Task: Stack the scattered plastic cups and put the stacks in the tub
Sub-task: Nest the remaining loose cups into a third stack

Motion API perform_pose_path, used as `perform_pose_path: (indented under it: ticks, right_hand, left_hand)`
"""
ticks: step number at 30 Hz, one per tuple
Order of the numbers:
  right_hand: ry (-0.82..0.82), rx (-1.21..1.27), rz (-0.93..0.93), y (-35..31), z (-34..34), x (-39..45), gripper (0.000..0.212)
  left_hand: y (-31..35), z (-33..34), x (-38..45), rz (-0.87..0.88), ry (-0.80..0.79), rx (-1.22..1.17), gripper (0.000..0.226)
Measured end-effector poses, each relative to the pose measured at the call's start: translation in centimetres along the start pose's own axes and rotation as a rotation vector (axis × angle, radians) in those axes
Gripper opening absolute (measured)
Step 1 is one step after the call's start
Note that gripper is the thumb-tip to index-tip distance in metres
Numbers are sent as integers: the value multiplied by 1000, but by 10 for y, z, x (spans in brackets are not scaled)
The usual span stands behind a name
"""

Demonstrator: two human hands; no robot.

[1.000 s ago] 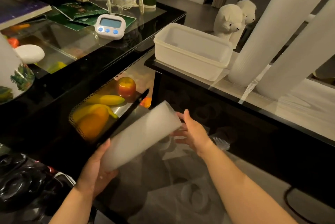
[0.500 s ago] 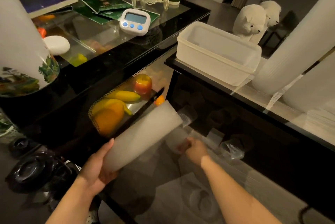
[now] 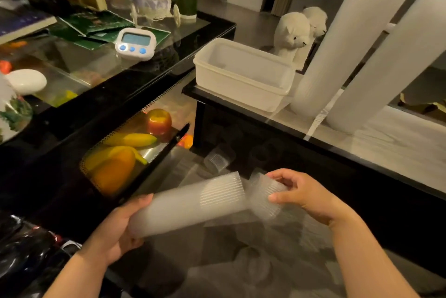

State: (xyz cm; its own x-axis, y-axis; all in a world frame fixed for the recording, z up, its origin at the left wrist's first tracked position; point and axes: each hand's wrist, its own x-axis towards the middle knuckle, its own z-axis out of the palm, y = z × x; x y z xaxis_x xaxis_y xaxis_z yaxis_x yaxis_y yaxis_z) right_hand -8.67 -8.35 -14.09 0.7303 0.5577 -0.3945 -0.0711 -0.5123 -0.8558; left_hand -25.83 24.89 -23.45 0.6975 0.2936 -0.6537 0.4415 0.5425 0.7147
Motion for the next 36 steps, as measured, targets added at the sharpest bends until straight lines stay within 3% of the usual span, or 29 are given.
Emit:
perform_pose_path:
  ticks: [4, 7, 11, 16, 19, 24, 26, 28, 29, 32, 34, 36]
  right_hand:
    - [-111, -27, -4, 4, 14, -1, 33]
    - [55, -55, -1, 10, 30, 6, 39]
    - [191, 206, 56, 22, 38, 15, 38]
    - [8, 61, 104, 19, 12, 21, 29]
    - [-55, -10, 175, 22, 17, 31, 42]
    - [167, 385, 127, 46, 47, 56, 51]
    - [402, 258, 118, 50, 38, 68, 41]
    - [649, -124, 191, 52, 19, 82, 36]
    - [638, -347, 236, 53, 11, 87, 38]
    - [275, -775, 351, 56, 3, 106, 36]
    - [126, -832, 399, 65, 4, 117, 47]
    - [107, -810, 414, 74, 6, 124, 60]
  left_hand:
    - [6, 25, -2, 7, -40, 51, 12]
    - [3, 33, 5, -6, -30, 46, 32]
    - [-2, 44, 10, -46, -11, 32, 28]
    - [-2, 49, 18, -61, -10, 71, 24]
    - [0, 57, 21, -55, -54, 107, 23]
    - [1, 63, 33, -73, -70, 142, 38]
    - [5, 61, 39, -58, -29, 183, 40]
    - [8, 58, 45, -50, 28, 197, 39]
    - [10, 57, 45, -52, 42, 198, 38]
    - [12, 51, 47, -44, 72, 179, 25]
    - [9, 47, 45, -43, 98, 175, 18]
    - [5, 44, 42, -50, 104, 156, 20]
